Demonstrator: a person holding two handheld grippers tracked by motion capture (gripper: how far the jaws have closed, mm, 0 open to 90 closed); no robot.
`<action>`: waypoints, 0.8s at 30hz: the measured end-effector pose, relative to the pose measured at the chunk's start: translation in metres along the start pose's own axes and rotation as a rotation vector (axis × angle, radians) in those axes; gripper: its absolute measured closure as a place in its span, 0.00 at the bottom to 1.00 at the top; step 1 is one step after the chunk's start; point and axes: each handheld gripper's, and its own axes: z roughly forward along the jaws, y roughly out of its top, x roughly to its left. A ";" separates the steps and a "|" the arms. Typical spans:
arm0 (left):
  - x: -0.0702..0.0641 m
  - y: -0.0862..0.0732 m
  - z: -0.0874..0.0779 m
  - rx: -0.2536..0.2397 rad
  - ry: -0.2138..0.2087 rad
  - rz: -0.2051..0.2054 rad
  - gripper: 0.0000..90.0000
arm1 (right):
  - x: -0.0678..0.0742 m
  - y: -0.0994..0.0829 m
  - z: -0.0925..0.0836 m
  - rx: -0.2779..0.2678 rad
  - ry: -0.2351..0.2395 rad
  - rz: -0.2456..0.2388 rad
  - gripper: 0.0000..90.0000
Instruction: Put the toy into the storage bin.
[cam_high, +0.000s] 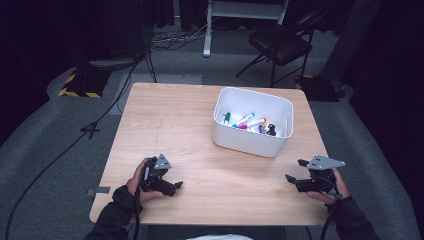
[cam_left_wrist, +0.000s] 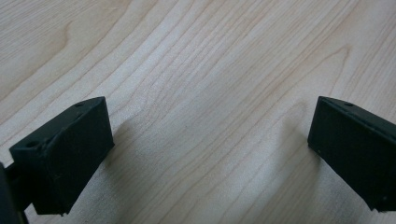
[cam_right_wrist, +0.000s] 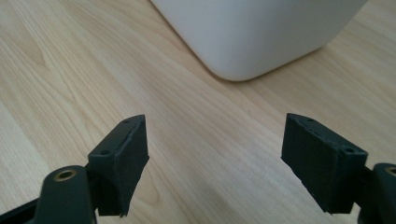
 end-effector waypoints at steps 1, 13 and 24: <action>0.000 0.000 0.000 0.000 0.000 0.000 0.00 | 0.000 -0.003 0.000 0.003 -0.004 0.010 0.26; 0.000 0.000 0.000 0.000 0.000 0.000 0.00 | -0.009 -0.038 -0.006 0.030 -0.012 0.098 0.26; 0.000 0.000 0.000 -0.001 -0.001 0.000 0.00 | -0.012 -0.063 -0.006 0.019 -0.037 0.188 0.23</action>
